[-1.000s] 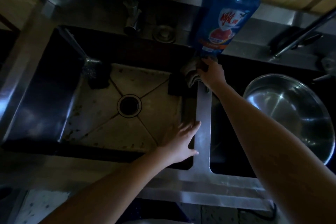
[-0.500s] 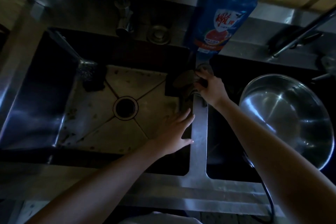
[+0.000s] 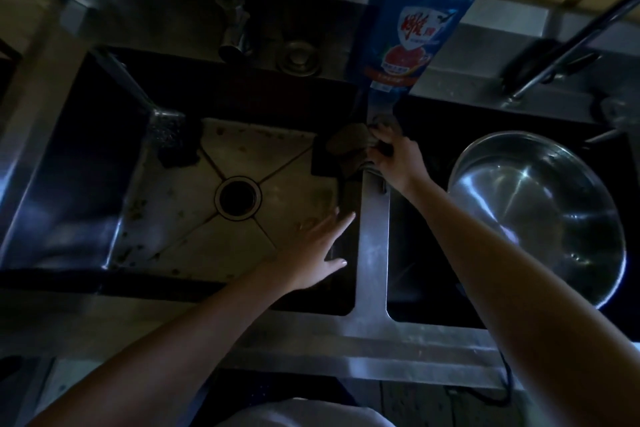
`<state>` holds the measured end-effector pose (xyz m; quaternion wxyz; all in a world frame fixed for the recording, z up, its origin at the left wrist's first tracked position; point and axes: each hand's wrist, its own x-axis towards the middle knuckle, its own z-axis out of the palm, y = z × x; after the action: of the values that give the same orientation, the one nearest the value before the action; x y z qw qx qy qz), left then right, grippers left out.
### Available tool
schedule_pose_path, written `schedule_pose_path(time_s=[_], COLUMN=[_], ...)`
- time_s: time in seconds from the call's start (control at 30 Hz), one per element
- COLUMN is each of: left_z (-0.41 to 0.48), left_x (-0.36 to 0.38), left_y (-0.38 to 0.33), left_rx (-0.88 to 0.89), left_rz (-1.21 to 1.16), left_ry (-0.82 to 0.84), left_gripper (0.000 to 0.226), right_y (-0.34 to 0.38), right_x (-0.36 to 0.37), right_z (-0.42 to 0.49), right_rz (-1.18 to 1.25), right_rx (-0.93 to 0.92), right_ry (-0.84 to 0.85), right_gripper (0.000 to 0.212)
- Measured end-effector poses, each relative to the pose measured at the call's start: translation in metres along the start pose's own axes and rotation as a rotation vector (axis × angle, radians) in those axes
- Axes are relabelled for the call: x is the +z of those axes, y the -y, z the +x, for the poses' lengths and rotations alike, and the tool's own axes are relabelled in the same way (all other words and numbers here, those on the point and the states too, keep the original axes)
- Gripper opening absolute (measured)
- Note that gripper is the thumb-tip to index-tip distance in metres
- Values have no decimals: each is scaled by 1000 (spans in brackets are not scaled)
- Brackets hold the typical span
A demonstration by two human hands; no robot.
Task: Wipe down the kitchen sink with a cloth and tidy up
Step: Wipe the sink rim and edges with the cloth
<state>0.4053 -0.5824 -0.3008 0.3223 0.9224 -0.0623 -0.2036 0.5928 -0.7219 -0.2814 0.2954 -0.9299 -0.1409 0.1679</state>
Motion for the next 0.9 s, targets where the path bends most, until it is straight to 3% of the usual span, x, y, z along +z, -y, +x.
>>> schedule_pose_path(time_s=[0.53, 0.77, 0.9], left_z=[-128, -153, -164], left_x=[14, 25, 34], left_y=[-8, -16, -14], left_rx=[-340, -289, -293], left_rz=[-95, -70, -79], left_ry=[11, -168, -191], left_gripper=[52, 33, 30], right_y=[-6, -12, -9], right_x=[28, 41, 46], right_z=[-117, -171, -202], right_rz=[15, -8, -47], right_rx=[-32, -49, -69], right_ry=[-30, -7, -3], right_gripper=[48, 48, 47])
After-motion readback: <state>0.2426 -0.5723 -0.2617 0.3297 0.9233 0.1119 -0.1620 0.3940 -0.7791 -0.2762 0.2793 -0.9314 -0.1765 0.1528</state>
